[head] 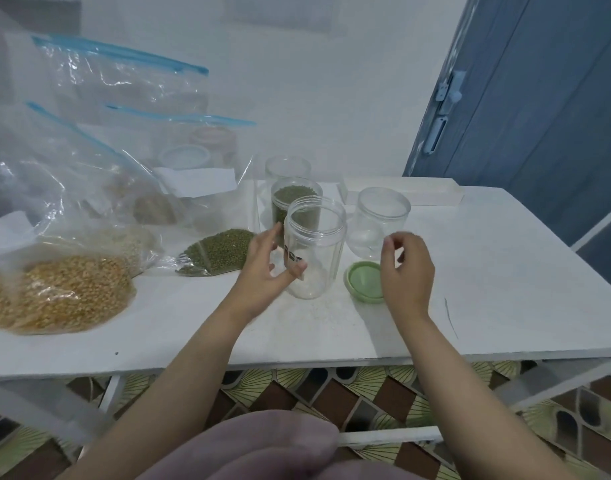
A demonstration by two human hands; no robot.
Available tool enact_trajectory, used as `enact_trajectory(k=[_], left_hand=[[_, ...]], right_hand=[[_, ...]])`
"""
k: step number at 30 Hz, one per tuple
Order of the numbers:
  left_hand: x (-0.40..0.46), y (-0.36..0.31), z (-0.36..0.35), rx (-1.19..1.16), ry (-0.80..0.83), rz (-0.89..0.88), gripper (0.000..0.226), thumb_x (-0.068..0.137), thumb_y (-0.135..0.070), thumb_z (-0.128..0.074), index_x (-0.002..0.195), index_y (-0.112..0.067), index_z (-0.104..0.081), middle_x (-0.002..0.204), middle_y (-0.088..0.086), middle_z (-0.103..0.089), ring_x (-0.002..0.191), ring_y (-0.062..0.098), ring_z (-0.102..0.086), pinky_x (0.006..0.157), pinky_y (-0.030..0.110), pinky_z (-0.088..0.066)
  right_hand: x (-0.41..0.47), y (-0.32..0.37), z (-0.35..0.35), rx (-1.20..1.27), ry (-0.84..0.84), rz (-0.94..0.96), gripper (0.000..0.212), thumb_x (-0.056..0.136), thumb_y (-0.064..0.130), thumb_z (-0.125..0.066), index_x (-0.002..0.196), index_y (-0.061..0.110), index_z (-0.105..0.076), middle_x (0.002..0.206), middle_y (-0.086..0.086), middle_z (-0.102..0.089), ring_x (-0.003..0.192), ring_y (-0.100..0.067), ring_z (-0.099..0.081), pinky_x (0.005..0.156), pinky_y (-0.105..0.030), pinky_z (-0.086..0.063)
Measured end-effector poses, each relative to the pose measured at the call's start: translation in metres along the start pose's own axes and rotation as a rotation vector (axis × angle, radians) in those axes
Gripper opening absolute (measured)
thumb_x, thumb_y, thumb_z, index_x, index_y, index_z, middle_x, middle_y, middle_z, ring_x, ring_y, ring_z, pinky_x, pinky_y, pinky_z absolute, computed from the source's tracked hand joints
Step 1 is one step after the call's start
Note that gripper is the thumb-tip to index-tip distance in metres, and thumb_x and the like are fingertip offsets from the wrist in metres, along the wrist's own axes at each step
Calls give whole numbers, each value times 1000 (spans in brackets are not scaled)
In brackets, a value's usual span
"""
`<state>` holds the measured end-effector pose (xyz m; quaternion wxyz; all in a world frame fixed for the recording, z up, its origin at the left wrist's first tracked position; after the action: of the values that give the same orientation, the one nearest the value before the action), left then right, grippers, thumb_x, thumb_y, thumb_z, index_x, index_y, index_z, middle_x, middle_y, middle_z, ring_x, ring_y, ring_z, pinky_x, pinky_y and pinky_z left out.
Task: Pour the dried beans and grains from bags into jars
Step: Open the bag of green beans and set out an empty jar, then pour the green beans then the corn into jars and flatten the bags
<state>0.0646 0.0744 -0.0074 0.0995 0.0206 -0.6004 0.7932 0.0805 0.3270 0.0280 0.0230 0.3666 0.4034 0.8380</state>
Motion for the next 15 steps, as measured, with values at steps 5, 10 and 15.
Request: enact_trajectory(k=[5, 10, 15], left_hand=[[2, -52, 58, 46, -397, -184, 36, 95, -25, -63, 127, -34, -49, 129, -9, -39, 117, -3, -45, 94, 16, -43], [20, -87, 140, 290, -749, -253, 32, 89, -15, -59, 121, -18, -56, 127, 2, -42, 122, 20, -45, 105, 35, -40], [41, -89, 203, 420, -909, -72, 41, 92, -16, -60, 131, -9, -49, 142, 15, -32, 132, 33, -30, 103, 18, -18]], right_hand=[[30, 107, -3, 145, 40, 292, 11, 94, 11, -57, 85, 18, -57, 77, 11, -57, 72, -3, -47, 72, -26, -39], [53, 173, -63, 218, 221, 376, 12, 93, 16, -55, 82, 14, -59, 72, 13, -56, 72, -14, -52, 69, -28, -41], [85, 193, -147, 248, 394, 193, 13, 95, 16, -51, 88, 10, -60, 87, 3, -60, 83, -13, -55, 69, -24, -37]])
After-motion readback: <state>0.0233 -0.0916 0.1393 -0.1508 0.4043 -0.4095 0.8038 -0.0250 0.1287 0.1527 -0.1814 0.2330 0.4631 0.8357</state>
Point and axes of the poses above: each hand's wrist, its own x-axis towards the middle knuckle, its own z-axis out of the back of the hand, y = z × x, the point moved 8 cm from there along x, towards the middle knuckle
